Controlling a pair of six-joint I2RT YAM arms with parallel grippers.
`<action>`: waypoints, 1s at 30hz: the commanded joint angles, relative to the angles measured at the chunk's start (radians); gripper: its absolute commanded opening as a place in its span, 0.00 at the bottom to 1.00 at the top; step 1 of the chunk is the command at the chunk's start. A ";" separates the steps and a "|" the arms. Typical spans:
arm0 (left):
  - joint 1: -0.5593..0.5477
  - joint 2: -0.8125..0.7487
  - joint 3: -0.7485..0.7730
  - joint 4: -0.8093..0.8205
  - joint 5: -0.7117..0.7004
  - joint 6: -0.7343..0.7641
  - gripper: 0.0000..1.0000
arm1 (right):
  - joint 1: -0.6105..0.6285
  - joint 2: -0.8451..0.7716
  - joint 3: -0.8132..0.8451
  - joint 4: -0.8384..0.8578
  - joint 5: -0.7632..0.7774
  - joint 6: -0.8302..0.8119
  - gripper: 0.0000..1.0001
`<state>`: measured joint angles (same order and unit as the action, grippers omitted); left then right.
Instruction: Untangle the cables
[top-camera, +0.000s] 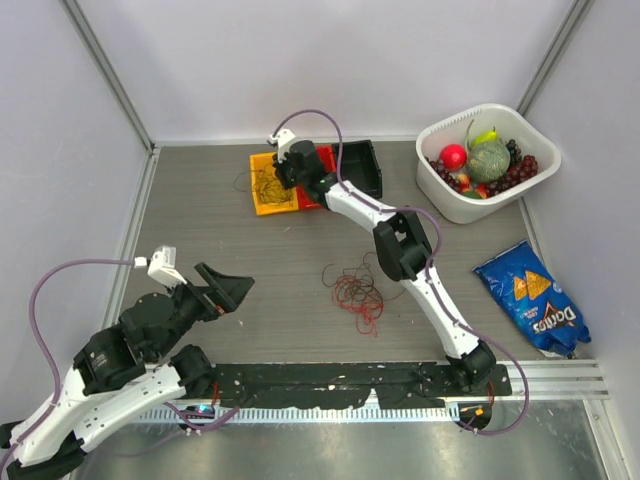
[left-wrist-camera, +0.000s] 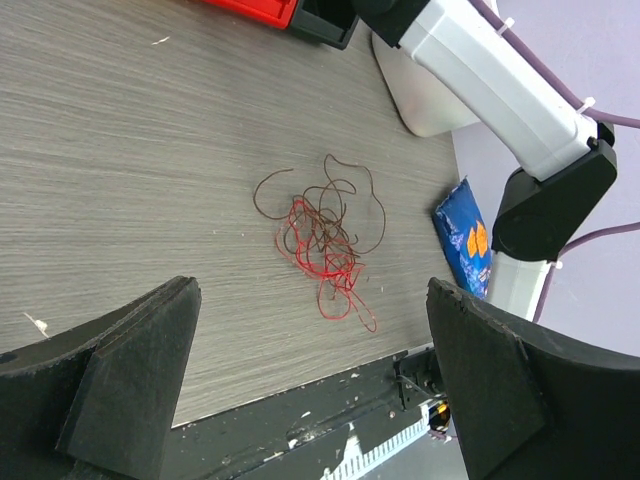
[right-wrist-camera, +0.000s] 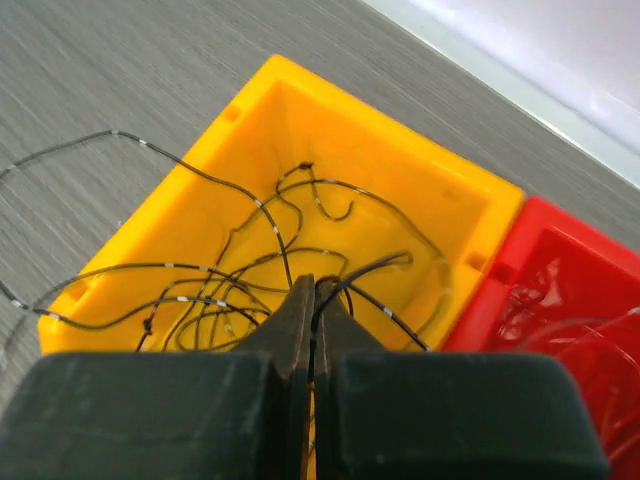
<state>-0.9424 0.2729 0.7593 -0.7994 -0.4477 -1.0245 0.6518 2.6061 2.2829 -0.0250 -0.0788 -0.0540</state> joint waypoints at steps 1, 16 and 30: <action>0.001 0.008 -0.005 0.055 0.001 -0.005 1.00 | 0.032 0.048 0.082 -0.095 0.073 -0.090 0.01; 0.001 -0.023 -0.012 0.028 0.006 -0.028 1.00 | 0.088 0.011 0.176 -0.159 0.206 -0.080 0.36; 0.001 0.038 -0.020 0.080 0.040 -0.029 1.00 | 0.089 -0.199 0.072 -0.211 0.263 0.019 0.52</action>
<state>-0.9424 0.2775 0.7357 -0.7853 -0.4217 -1.0470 0.7395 2.5233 2.3447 -0.2497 0.1570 -0.0750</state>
